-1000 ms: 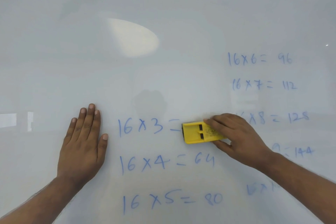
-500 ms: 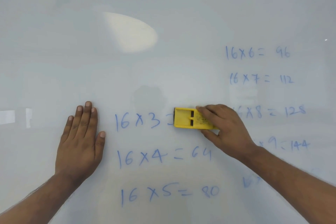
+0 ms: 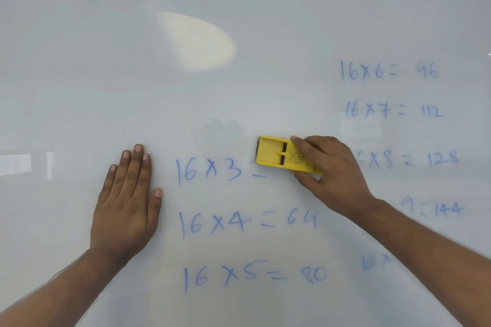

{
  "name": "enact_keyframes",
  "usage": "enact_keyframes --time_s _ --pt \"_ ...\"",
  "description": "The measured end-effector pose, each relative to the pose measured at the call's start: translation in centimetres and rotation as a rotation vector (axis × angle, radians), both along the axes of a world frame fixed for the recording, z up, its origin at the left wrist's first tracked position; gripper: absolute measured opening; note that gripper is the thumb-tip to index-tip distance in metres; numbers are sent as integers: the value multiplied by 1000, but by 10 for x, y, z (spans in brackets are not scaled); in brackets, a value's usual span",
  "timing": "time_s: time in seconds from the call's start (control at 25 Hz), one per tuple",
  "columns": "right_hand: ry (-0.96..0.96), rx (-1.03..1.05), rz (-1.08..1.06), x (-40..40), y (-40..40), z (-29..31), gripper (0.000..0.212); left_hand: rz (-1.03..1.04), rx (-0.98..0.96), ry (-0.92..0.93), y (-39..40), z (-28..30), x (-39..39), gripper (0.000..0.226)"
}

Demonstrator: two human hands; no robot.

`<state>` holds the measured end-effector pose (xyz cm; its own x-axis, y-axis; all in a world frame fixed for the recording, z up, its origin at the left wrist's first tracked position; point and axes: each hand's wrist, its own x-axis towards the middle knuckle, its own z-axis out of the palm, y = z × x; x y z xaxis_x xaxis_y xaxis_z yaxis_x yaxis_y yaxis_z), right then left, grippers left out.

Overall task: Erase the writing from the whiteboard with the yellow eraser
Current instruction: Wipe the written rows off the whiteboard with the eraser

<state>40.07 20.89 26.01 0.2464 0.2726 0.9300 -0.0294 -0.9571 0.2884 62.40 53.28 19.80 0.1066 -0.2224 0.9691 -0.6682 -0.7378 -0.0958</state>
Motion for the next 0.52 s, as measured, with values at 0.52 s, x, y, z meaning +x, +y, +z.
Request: enact_keyframes --time_s 0.52 --pt "38 -177 -36 4 6 11 52 6 5 -18 2 -7 2 65"
